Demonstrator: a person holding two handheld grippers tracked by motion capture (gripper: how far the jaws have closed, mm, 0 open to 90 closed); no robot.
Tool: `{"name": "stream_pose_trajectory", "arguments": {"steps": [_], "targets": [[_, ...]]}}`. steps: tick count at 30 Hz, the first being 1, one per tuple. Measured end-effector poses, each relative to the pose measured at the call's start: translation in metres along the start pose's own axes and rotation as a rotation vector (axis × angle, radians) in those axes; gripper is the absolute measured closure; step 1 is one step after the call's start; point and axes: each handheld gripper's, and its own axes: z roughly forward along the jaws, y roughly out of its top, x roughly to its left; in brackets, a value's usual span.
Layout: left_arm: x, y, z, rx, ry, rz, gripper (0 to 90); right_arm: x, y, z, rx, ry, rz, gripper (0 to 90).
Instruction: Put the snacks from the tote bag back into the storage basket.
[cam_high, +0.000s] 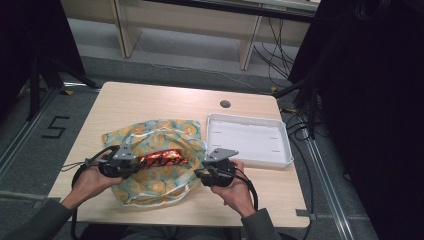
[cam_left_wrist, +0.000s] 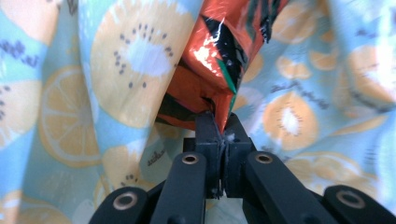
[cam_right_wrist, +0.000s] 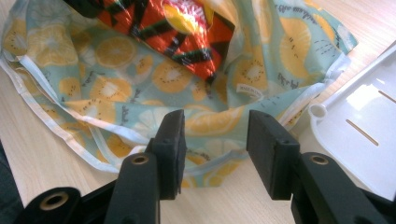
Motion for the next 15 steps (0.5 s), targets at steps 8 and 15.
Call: {"name": "stream_pose_trajectory", "arguments": {"steps": [8, 15], "targets": [[-0.002, 0.010, -0.022, -0.013, -0.071, 0.011, 88.3, -0.001, 0.001, 0.000, 0.000, 0.018, 0.010, 58.0], [-0.001, 0.014, -0.040, -0.061, -0.095, -0.015, 88.4, 0.001, 0.002, 0.003, -0.028, 0.028, -0.002, 57.6]]}}
